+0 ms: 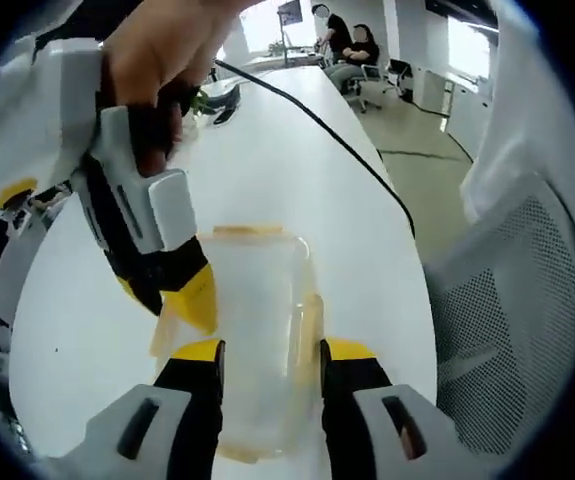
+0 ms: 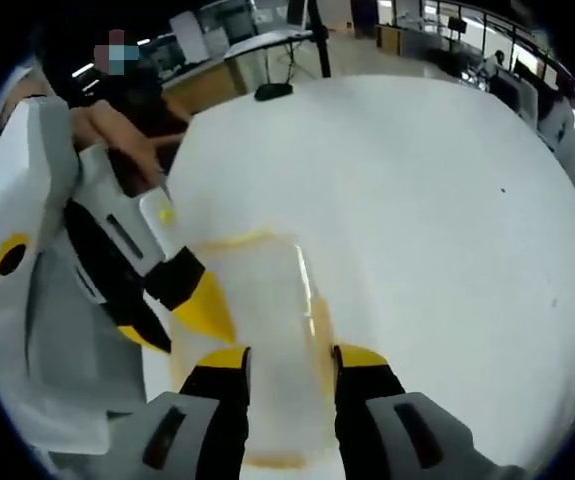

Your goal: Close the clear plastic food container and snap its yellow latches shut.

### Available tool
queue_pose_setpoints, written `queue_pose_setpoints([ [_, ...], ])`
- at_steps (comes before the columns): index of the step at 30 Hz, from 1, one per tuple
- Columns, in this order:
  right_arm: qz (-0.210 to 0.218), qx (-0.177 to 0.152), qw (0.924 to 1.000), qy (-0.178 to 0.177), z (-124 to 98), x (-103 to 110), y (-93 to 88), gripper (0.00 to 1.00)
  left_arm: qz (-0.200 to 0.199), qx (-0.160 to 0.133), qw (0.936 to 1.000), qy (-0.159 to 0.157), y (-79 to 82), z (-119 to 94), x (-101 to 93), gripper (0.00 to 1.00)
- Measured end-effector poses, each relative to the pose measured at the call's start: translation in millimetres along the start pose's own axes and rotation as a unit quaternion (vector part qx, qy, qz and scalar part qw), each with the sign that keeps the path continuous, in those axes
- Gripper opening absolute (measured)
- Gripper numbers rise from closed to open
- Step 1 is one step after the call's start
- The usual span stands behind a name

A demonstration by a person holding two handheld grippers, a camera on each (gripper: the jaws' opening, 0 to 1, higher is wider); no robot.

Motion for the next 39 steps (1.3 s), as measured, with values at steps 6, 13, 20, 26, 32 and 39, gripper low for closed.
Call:
queue_pose_setpoints([
  [6, -0.007, 0.036, 0.9992, 0.013, 2, -2, 5.9, 0.31, 0.053, 0.018, 0.9983, 0.017, 2.5, 2, -6.1, 0.39],
  [13, -0.016, 0.066, 0.9973, 0.029, 4, -3, 10.5, 0.30, 0.047, 0.030, 0.9977, 0.040, 2.9, 4, -8.7, 0.38],
  [20, -0.014, 0.098, 0.9939, 0.050, 9, -6, 16.0, 0.28, 0.029, 0.048, 0.9968, 0.057, -3.2, 3, -3.1, 0.33],
  [26, -0.022, 0.134, 0.9887, 0.064, 13, -12, 17.9, 0.26, 0.021, 0.047, 0.9969, 0.060, -2.3, 4, -1.5, 0.32],
  [32, -0.021, 0.126, 0.9899, 0.061, 11, -9, 16.3, 0.28, 0.023, 0.042, 0.9969, 0.062, -0.5, 6, -4.9, 0.33],
  [39, -0.033, 0.122, 0.9908, 0.048, 10, -5, 18.0, 0.30, 0.027, 0.038, 0.9973, 0.057, 1.4, 6, -5.0, 0.35],
])
Point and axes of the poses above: the point that each gripper's makers call its tool centre point, and the gripper's own axes: z roughly forward along the fingers, x roughly to its left, y roughly out of its top, the point moved 8 cm from there along -z, roughly backward along the fingers, and after that the axes turned 14 degrees about y, right-handed, at the moved point
